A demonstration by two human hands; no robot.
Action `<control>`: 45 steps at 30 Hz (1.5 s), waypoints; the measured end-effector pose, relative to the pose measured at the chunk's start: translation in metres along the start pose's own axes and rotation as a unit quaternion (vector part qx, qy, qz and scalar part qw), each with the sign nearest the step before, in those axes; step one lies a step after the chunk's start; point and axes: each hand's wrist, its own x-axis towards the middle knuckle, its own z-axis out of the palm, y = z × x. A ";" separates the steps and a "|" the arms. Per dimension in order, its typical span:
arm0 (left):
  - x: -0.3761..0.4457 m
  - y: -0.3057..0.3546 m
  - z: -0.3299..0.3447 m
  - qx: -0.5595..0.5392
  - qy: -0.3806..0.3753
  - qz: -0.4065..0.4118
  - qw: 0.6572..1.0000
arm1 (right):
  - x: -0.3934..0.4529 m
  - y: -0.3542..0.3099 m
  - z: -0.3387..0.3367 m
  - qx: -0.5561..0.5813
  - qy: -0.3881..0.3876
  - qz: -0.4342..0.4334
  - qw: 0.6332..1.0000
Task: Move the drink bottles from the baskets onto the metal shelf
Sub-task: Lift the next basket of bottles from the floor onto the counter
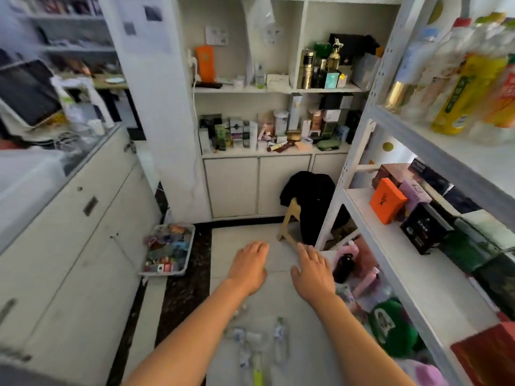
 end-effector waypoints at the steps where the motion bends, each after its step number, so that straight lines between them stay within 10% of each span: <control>1: -0.005 -0.007 0.002 -0.003 0.005 -0.014 1.000 | 0.005 -0.009 0.005 0.000 -0.008 -0.017 1.000; 14: -0.046 -0.183 0.043 -0.089 0.097 -0.280 0.951 | 0.095 -0.186 0.105 -0.042 -0.136 -0.180 0.973; 24: -0.038 -0.340 0.077 -0.274 0.160 -0.516 0.796 | 0.177 -0.348 0.197 -0.075 -0.210 -0.242 0.944; 45: 0.203 -0.482 0.063 -0.297 0.277 -0.667 0.625 | 0.530 -0.438 0.248 -0.119 -0.276 -0.460 0.836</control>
